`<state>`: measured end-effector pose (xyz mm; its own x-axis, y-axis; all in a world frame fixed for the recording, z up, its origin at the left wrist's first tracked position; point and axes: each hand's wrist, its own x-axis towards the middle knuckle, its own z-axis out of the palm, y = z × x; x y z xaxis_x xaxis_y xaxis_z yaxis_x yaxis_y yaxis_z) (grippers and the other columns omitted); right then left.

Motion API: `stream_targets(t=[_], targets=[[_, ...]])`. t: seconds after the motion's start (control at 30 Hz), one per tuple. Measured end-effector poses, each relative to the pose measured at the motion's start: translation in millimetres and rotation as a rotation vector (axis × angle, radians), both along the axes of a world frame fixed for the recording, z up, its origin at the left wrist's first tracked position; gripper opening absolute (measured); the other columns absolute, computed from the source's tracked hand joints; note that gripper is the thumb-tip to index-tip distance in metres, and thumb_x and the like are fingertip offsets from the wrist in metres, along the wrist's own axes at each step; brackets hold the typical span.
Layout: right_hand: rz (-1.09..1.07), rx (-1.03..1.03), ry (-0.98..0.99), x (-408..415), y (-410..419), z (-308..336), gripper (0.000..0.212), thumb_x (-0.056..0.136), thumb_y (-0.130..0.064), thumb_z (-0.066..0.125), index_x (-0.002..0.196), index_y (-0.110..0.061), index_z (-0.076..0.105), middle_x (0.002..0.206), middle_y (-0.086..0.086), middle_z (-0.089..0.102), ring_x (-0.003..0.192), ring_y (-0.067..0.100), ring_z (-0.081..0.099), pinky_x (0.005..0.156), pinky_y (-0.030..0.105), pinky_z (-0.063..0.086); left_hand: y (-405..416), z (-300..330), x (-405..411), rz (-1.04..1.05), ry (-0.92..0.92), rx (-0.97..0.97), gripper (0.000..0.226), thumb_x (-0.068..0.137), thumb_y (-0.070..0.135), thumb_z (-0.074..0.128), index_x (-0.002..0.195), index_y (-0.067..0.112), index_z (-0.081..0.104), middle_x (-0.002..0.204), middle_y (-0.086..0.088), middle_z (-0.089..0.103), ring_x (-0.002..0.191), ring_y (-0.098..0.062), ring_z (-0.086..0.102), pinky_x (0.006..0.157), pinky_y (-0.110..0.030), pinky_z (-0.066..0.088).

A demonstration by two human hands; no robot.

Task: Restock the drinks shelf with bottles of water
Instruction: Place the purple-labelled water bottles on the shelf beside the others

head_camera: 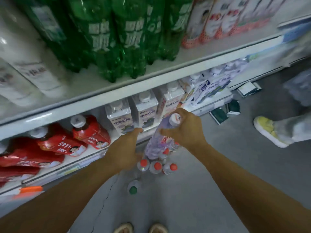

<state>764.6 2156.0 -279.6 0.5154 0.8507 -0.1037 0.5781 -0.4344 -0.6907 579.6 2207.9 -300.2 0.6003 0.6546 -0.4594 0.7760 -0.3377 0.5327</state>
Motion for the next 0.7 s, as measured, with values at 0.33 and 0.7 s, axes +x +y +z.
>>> stream_targets(t=[0.33,0.7], targets=[[-0.035,-0.009,0.145,21,-26,262,0.028,0.057,-0.029,0.087,0.062,-0.020,0.060,0.062,-0.006,0.062,0.059,0.008,0.059,0.055,0.017,0.047,-28,208,23,0.082,-0.325,-0.144,0.080,0.071,0.019,0.080,0.137,0.032,0.036,0.127,0.007,0.051,0.123,-0.008,0.046,0.088,-0.017,0.035],[-0.010,0.055,0.166,0,-37,484,0.058,0.037,-0.043,0.082,0.076,-0.001,0.070,0.079,0.014,0.071,0.074,0.024,0.069,0.059,0.040,0.054,-62,402,33,0.074,-0.616,-0.014,0.082,0.066,0.017,0.084,0.128,0.036,0.033,0.113,0.022,0.059,0.101,0.005,0.058,0.089,-0.016,0.046]])
